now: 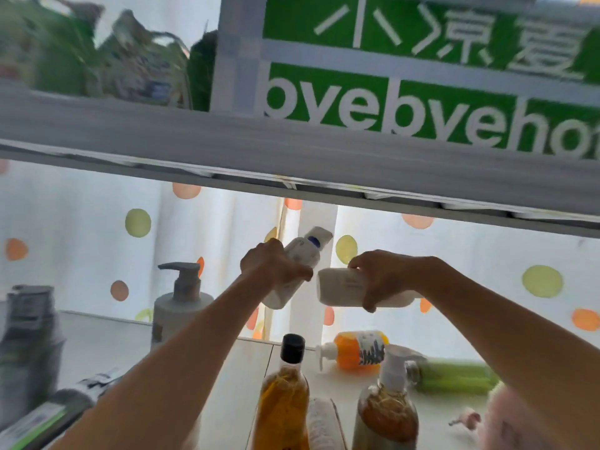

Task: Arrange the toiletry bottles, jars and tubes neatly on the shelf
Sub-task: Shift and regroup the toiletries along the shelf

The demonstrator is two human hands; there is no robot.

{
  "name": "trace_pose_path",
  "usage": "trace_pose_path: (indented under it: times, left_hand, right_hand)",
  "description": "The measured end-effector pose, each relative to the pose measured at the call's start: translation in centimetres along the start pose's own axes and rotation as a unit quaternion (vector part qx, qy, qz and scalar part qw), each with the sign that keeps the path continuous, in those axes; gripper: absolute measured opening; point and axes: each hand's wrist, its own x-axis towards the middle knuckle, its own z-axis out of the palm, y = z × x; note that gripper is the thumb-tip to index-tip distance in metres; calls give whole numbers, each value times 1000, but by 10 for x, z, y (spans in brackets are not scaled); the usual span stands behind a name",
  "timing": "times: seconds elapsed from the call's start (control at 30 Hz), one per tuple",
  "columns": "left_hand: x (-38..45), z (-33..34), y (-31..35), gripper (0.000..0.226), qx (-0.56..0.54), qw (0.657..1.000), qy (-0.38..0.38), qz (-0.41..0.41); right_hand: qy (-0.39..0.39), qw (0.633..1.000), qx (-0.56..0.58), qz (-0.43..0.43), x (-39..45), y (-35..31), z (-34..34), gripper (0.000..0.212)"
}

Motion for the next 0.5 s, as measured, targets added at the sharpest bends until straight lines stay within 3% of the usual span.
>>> trace_pose_path:
  times: [0.33, 0.5]
  left_hand:
    - [-63, -79, -6, 58, -164, 986, -10, 2]
    - [-103, -108, -24, 54, -236, 970, -50, 13]
  right_hand:
    - [175, 982, -63, -27, -78, -50, -23, 65]
    - [260, 959, -104, -48, -118, -77, -16, 70]
